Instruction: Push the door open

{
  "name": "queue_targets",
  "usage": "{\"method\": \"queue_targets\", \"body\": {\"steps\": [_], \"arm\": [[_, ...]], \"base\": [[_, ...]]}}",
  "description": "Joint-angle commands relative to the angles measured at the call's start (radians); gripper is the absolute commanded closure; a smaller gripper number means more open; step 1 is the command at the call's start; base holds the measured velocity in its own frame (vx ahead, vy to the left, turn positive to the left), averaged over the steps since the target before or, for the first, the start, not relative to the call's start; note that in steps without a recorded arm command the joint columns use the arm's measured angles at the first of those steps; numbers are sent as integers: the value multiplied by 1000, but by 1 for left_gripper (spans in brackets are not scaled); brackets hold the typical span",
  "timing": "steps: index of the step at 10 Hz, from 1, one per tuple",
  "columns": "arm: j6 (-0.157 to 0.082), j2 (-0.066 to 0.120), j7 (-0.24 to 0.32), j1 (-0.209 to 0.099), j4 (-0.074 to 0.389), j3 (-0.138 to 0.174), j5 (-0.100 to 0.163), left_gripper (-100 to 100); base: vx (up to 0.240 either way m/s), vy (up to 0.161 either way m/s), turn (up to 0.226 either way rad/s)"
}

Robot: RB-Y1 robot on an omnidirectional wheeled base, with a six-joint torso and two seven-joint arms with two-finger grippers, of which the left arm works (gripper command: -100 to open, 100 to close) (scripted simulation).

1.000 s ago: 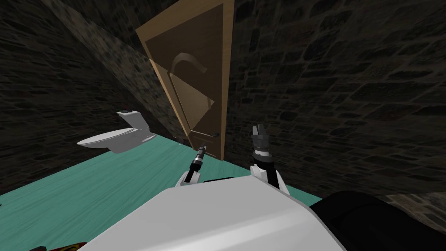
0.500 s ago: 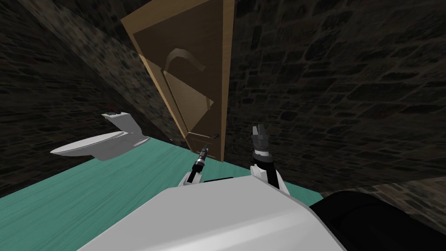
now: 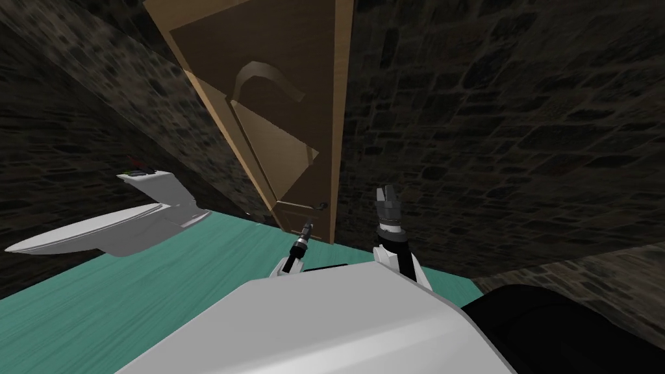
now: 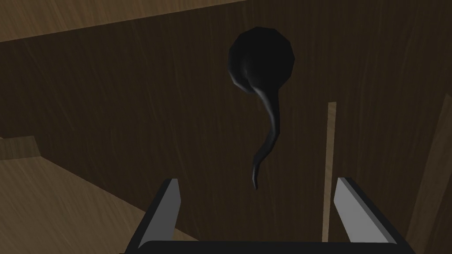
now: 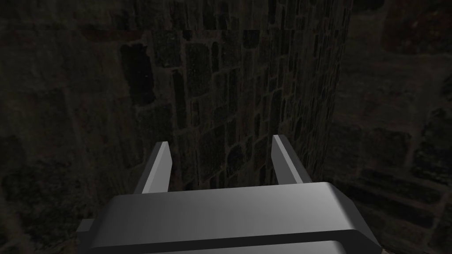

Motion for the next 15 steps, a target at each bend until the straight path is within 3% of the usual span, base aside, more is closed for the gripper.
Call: {"method": "queue_targets", "body": {"steps": [1,2,5,15], "arm": [[-6,-5,-4,-6,29,-8,-1,-100],[-1,-3,-2,-3,15,-6,-1,-100],[-10,10,-15,-39,65,73,27,-100],[-30,20,-43,-120,175,255,89,-100]], "base": [[79,88,-74],[30,41,-14],[35,-18,-262],[44,-19,-193]]}}
